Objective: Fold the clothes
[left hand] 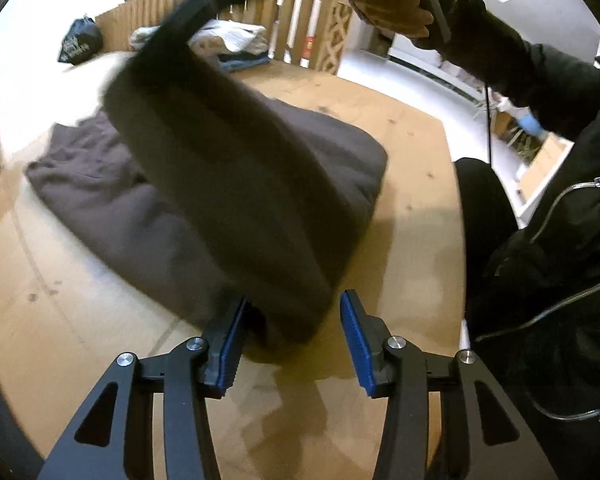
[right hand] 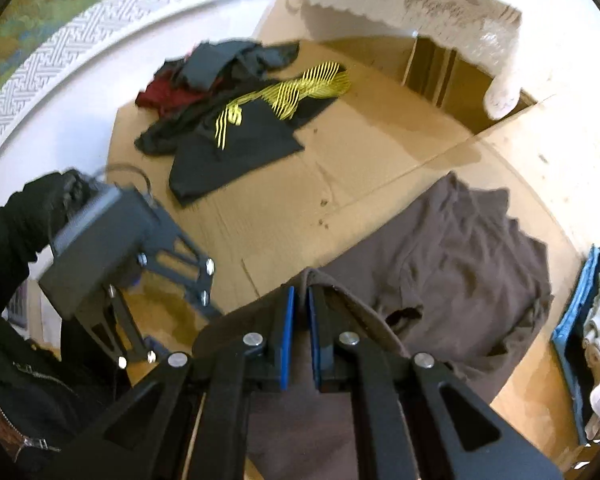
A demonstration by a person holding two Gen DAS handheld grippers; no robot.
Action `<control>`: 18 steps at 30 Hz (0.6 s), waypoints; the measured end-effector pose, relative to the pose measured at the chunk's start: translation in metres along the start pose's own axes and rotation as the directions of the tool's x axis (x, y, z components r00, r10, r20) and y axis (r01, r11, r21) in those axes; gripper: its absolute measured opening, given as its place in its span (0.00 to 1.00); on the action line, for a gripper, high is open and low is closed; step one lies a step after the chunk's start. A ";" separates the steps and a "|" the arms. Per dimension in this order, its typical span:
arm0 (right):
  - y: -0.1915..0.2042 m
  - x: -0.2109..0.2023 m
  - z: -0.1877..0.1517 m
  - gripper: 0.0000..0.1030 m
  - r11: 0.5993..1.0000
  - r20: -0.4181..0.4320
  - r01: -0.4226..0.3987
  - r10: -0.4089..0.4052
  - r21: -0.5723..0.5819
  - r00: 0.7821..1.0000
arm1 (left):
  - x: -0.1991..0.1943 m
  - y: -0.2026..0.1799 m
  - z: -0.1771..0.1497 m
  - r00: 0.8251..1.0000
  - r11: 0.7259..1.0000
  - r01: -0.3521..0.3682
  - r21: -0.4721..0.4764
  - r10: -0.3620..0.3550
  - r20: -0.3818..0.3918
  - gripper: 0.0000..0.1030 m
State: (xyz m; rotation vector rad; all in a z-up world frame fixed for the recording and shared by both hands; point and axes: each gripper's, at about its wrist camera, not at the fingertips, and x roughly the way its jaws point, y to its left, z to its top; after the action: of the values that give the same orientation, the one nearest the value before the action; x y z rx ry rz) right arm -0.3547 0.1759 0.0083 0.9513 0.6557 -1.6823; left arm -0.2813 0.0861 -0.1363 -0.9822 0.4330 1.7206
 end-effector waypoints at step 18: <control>-0.030 0.059 0.000 0.22 0.992 -0.101 0.117 -0.112 0.038 0.989 | -0.003 0.007 -0.029 0.998 0.989 -0.016 -0.146 0.007 -0.065 0.29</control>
State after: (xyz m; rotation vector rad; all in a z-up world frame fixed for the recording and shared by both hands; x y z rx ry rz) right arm -0.3915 0.1550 -0.0424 1.0507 0.7543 -1.7653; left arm -0.2758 0.0617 -0.1521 -1.1446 0.3583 1.7543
